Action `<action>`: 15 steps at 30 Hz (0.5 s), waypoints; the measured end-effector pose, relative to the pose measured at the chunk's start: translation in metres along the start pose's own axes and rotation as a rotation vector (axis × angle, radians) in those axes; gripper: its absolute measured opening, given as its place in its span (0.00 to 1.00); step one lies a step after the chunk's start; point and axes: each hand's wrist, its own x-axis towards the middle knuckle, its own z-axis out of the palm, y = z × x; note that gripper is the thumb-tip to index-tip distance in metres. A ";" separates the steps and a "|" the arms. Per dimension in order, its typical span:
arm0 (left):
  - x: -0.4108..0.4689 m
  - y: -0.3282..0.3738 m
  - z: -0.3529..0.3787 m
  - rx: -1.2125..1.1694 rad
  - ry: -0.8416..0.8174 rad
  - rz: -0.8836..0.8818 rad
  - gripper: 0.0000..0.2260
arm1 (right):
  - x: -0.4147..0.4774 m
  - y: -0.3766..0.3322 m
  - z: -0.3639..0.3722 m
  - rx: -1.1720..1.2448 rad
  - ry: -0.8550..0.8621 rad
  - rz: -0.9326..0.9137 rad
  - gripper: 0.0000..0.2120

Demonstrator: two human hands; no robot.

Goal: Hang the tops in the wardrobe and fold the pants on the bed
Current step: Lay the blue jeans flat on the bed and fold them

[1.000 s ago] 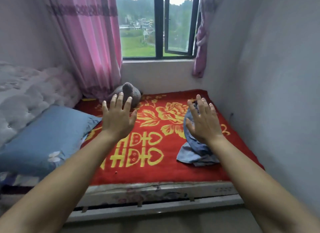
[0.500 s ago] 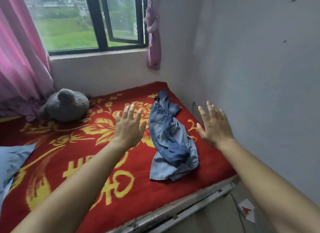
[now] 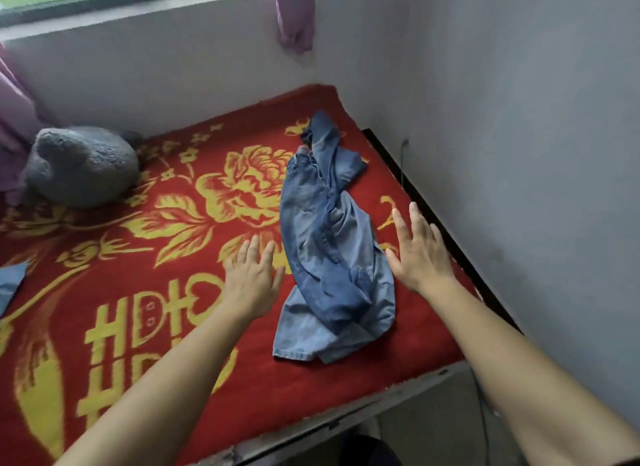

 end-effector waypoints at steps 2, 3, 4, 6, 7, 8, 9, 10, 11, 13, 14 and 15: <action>0.012 0.007 0.022 -0.056 -0.040 -0.059 0.28 | 0.020 0.004 0.025 0.026 -0.057 0.014 0.41; 0.017 0.009 0.034 -0.084 -0.057 -0.086 0.27 | 0.027 0.004 0.039 0.038 -0.079 0.012 0.41; 0.022 0.009 0.047 -0.106 -0.075 -0.105 0.28 | 0.032 0.004 0.053 0.052 -0.100 0.005 0.42; 0.033 0.006 0.076 -0.136 -0.110 -0.125 0.28 | 0.040 0.001 0.084 0.072 -0.143 -0.019 0.43; 0.038 0.002 0.092 -0.137 -0.128 -0.129 0.28 | 0.042 -0.001 0.099 0.077 -0.165 -0.030 0.43; 0.044 -0.002 0.109 -0.125 -0.151 -0.123 0.28 | 0.044 -0.004 0.116 0.079 -0.192 -0.031 0.43; 0.050 -0.007 0.128 -0.109 -0.180 -0.114 0.28 | 0.046 -0.006 0.134 0.080 -0.216 -0.031 0.44; 0.055 -0.011 0.148 -0.096 -0.218 -0.108 0.28 | 0.048 -0.009 0.152 0.083 -0.232 -0.030 0.45; 0.060 -0.014 0.167 -0.095 -0.259 -0.109 0.28 | 0.051 -0.013 0.170 0.094 -0.243 -0.023 0.46; 0.069 -0.020 0.202 -0.132 -0.322 -0.133 0.28 | 0.057 -0.021 0.204 0.144 -0.262 0.009 0.46; 0.074 -0.023 0.219 -0.158 -0.340 -0.149 0.28 | 0.060 -0.025 0.219 0.169 -0.269 0.024 0.46; 0.077 -0.025 0.234 -0.182 -0.351 -0.164 0.28 | 0.064 -0.030 0.234 0.191 -0.267 0.039 0.45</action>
